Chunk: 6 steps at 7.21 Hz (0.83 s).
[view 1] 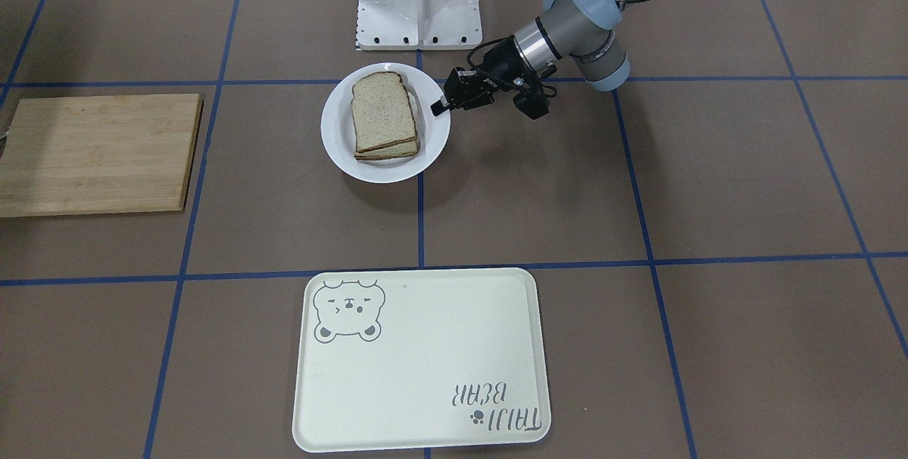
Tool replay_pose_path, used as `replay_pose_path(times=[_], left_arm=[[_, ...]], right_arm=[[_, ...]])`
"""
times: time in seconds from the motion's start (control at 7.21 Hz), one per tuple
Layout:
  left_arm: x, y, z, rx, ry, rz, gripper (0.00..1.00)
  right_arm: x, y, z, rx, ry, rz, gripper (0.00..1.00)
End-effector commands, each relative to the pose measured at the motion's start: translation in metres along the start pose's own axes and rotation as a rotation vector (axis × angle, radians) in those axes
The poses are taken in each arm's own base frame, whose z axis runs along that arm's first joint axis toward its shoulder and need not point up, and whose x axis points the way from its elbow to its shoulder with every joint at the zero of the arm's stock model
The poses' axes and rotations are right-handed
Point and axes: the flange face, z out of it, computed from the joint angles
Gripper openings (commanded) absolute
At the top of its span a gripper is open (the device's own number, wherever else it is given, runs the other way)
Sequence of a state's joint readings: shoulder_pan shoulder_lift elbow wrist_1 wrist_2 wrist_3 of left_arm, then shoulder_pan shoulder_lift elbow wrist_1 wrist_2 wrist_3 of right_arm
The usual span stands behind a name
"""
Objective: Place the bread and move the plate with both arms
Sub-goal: 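Slide the plate with the left gripper onto the TAIJI BEAR tray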
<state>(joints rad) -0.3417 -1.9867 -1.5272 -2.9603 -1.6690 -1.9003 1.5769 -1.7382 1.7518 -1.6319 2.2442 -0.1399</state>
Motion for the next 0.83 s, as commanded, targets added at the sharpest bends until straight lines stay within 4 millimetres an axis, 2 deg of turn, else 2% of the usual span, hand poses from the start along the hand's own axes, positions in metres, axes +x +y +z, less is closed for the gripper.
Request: replay_pose_path(times=[0.0, 0.14, 0.42, 0.55, 0.69], left_arm=[[0.035, -0.016, 0.003, 0.134, 0.093, -0.088, 0.0], [0.051, -0.037, 0.003, 0.221, 0.123, -0.147, 0.0], [0.081, -0.101, 0.005, 0.377, 0.053, -0.186, 0.0], [0.087, -0.138, 0.016, 0.462, 0.014, -0.198, 0.0], [0.081, -0.169, 0.042, 0.553, -0.005, -0.196, 0.0]], right_arm=[[0.001, 0.002, 0.001, -0.002, 0.0, 0.002, 1.0], [0.001, 0.002, 0.001, -0.003, 0.001, 0.002, 1.0], [0.002, 0.003, 0.002, -0.005, 0.006, 0.002, 1.0], [0.002, 0.003, 0.002, -0.005, 0.006, 0.002, 1.0], [0.001, 0.002, 0.001, -0.003, 0.006, 0.001, 1.0]])
